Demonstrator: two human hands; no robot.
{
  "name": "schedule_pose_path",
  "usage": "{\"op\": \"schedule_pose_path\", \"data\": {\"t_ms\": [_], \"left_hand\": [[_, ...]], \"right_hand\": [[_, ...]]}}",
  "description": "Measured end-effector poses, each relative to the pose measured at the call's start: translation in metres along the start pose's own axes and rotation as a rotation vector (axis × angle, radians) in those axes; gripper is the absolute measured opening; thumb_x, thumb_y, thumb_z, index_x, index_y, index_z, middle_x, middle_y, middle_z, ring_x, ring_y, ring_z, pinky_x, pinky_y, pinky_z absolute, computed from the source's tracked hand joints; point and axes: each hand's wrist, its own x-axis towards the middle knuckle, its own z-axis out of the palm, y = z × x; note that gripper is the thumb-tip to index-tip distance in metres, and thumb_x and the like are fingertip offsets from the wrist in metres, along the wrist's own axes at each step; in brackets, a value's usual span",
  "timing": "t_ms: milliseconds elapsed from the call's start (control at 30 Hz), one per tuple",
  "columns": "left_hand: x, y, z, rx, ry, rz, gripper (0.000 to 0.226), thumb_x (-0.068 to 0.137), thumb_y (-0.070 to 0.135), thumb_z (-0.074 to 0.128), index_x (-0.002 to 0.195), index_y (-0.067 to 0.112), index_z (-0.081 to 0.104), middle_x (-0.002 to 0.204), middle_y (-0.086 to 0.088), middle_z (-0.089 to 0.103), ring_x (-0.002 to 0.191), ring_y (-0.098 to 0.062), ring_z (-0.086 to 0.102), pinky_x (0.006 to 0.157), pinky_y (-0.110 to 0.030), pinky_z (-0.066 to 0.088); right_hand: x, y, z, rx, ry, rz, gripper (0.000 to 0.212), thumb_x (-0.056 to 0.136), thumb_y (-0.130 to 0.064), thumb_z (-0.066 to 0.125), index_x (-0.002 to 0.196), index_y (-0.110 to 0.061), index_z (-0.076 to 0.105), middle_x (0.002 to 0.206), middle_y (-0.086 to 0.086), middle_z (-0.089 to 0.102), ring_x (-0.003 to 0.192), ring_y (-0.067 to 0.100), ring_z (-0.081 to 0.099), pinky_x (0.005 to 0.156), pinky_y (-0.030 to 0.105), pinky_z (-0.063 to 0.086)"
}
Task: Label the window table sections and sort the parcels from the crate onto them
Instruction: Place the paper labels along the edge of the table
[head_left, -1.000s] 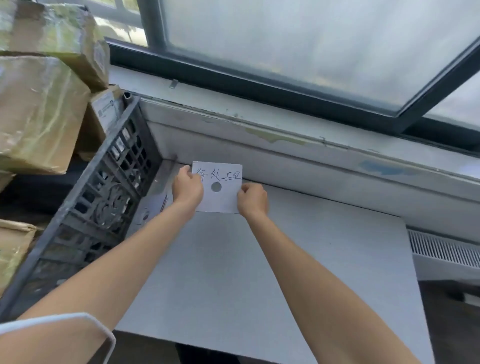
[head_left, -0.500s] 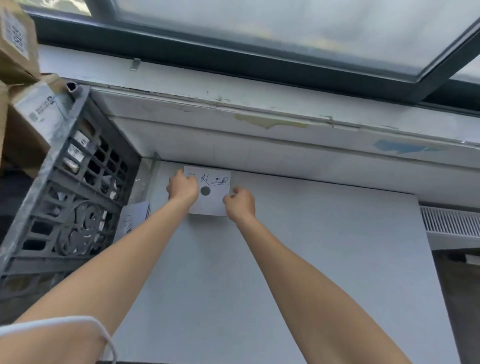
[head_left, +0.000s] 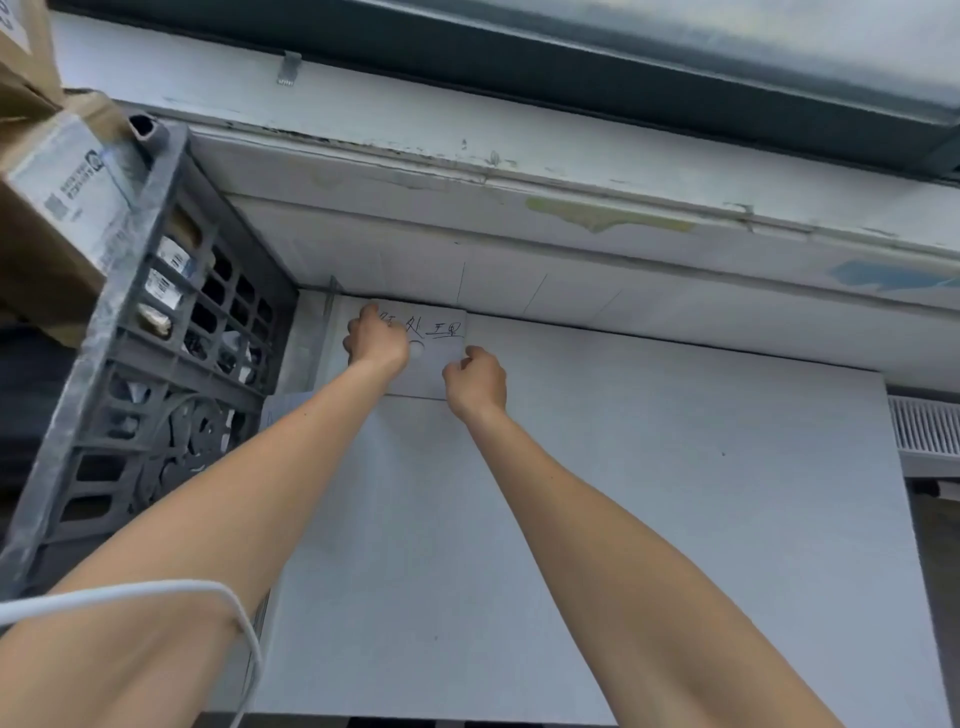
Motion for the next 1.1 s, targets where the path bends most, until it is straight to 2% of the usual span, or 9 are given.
{"op": "schedule_pose_path", "data": {"t_ms": [167, 300, 467, 600, 767, 867, 967, 1033, 1100], "left_hand": [[0.005, -0.004, 0.000, -0.007, -0.023, 0.012, 0.054, 0.099, 0.015, 0.037, 0.153, 0.014, 0.027, 0.155, -0.013, 0.031, 0.140, -0.034, 0.030, 0.110, -0.041, 0.034], [0.004, -0.006, 0.001, -0.008, -0.038, 0.032, 0.054, 0.099, 0.015, 0.037, 0.153, 0.014, 0.028, 0.155, -0.012, 0.032, 0.139, -0.034, 0.031, 0.110, -0.041, 0.035], [-0.001, -0.007, -0.005, -0.043, -0.079, 0.062, 0.055, 0.099, 0.015, 0.036, 0.153, 0.016, 0.028, 0.153, -0.010, 0.038, 0.138, -0.033, 0.035, 0.109, -0.038, 0.035], [-0.013, -0.008, -0.027, -0.146, 0.121, 0.173, 0.044, 0.096, 0.007, 0.035, 0.136, 0.011, 0.053, 0.135, -0.013, 0.057, 0.123, -0.032, 0.053, 0.093, -0.028, 0.040], [-0.043, -0.022, -0.072, -0.240, 0.253, 0.192, 0.042, 0.098, 0.004, 0.034, 0.132, 0.011, 0.058, 0.133, -0.009, 0.060, 0.125, -0.025, 0.053, 0.100, -0.027, 0.040], [-0.068, -0.041, -0.092, -0.288, 0.212, 0.120, 0.042, 0.099, 0.007, 0.037, 0.138, 0.012, 0.052, 0.139, -0.009, 0.055, 0.126, -0.025, 0.052, 0.105, -0.036, 0.042], [-0.095, -0.070, -0.102, -0.312, 0.234, -0.025, 0.040, 0.101, 0.009, 0.039, 0.138, 0.012, 0.052, 0.138, -0.010, 0.055, 0.122, -0.028, 0.054, 0.093, -0.033, 0.045], [-0.112, -0.091, -0.105, -0.357, 0.234, -0.158, 0.037, 0.101, 0.008, 0.039, 0.136, 0.008, 0.053, 0.134, -0.013, 0.057, 0.119, -0.029, 0.055, 0.084, -0.029, 0.041], [-0.126, -0.109, -0.105, -0.418, 0.194, -0.254, 0.035, 0.100, 0.007, 0.042, 0.132, 0.001, 0.054, 0.124, -0.016, 0.059, 0.111, -0.030, 0.056, 0.084, -0.030, 0.041]], "right_hand": [[0.007, -0.001, 0.003, -0.065, 0.041, -0.015, 0.043, 0.095, -0.014, 0.049, 0.136, -0.001, 0.051, 0.119, 0.010, 0.061, 0.107, 0.029, 0.058, 0.080, 0.028, 0.041], [0.009, 0.001, 0.004, -0.094, 0.058, -0.007, 0.052, 0.097, -0.016, 0.049, 0.147, -0.006, 0.042, 0.143, 0.011, 0.053, 0.129, 0.029, 0.051, 0.098, 0.033, 0.043], [0.007, 0.000, 0.003, -0.159, 0.083, -0.031, 0.051, 0.096, -0.017, 0.048, 0.146, -0.007, 0.043, 0.145, 0.012, 0.049, 0.131, 0.030, 0.048, 0.099, 0.035, 0.043], [-0.009, -0.011, 0.002, -0.191, 0.133, -0.128, 0.049, 0.096, -0.018, 0.048, 0.145, -0.011, 0.046, 0.144, 0.010, 0.049, 0.130, 0.030, 0.048, 0.101, 0.038, 0.043], [-0.040, -0.048, 0.012, -0.182, 0.040, -0.295, 0.038, 0.096, -0.018, 0.049, 0.130, -0.013, 0.062, 0.133, 0.006, 0.062, 0.122, 0.024, 0.057, 0.094, 0.032, 0.045], [-0.060, -0.074, 0.027, -0.287, -0.022, -0.468, 0.036, 0.095, -0.018, 0.048, 0.127, -0.013, 0.065, 0.129, 0.007, 0.064, 0.120, 0.026, 0.057, 0.093, 0.034, 0.046], [-0.079, -0.092, 0.046, -0.450, -0.088, -0.624, 0.035, 0.094, -0.017, 0.048, 0.122, -0.013, 0.068, 0.125, 0.009, 0.067, 0.117, 0.030, 0.059, 0.093, 0.038, 0.050], [-0.091, -0.100, 0.061, -0.601, -0.156, -0.679, 0.032, 0.093, -0.014, 0.048, 0.116, -0.010, 0.070, 0.117, 0.013, 0.070, 0.110, 0.034, 0.061, 0.086, 0.040, 0.053], [-0.101, -0.106, 0.074, -0.752, -0.237, -0.703, 0.024, 0.092, -0.012, 0.049, 0.100, -0.007, 0.070, 0.099, 0.015, 0.070, 0.096, 0.036, 0.063, 0.073, 0.038, 0.053]]}}
